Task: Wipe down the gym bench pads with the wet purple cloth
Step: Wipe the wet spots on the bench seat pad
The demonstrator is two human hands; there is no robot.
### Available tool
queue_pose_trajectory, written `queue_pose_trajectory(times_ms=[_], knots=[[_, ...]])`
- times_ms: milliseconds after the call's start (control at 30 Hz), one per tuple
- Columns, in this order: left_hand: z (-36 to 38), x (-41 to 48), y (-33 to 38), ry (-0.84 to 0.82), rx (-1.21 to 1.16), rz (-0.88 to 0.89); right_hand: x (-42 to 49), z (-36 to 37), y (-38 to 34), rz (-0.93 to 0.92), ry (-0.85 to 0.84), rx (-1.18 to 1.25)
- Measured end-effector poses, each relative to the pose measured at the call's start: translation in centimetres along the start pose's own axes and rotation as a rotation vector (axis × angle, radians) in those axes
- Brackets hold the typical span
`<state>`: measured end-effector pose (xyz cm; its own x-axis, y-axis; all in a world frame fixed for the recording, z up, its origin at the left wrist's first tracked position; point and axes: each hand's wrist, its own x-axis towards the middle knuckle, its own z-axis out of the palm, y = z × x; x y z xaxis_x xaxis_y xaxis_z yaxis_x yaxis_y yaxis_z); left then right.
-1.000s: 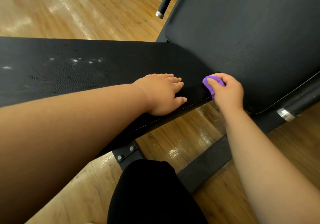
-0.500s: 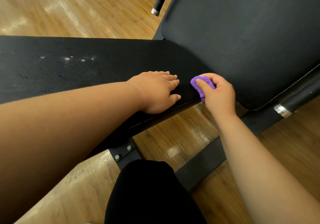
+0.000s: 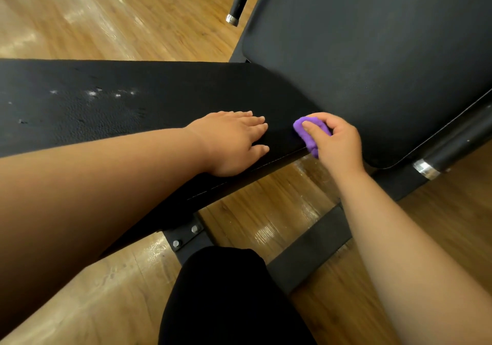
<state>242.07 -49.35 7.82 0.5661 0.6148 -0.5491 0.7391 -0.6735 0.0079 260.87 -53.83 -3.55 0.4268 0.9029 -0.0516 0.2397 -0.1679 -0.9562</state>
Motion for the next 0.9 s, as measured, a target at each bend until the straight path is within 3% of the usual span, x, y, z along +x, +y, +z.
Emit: queue_pose_trajectory(times_ms=[133,367,567,767,900], knots=[[0.1,0.0,-0.1,0.009,-0.004,0.008,3.2,-0.1,0.8,0.088,0.151,-0.036],[-0.2,0.1,0.1,-0.013,0.01,-0.003,-0.5,0.9,-0.5,-0.065,-0.054,-0.034],[-0.6,0.6,0.5,0.025,-0.051,-0.027,2.9,-0.3,0.9,0.094,0.132,-0.014],[0.0,1.1,0.3,0.035,-0.042,-0.032,0.0,0.6,0.4,-0.018,-0.001,-0.002],[0.0,1.4,0.3,0.04,-0.043,-0.028,3.0,-0.4,1.6,0.046,0.127,-0.016]])
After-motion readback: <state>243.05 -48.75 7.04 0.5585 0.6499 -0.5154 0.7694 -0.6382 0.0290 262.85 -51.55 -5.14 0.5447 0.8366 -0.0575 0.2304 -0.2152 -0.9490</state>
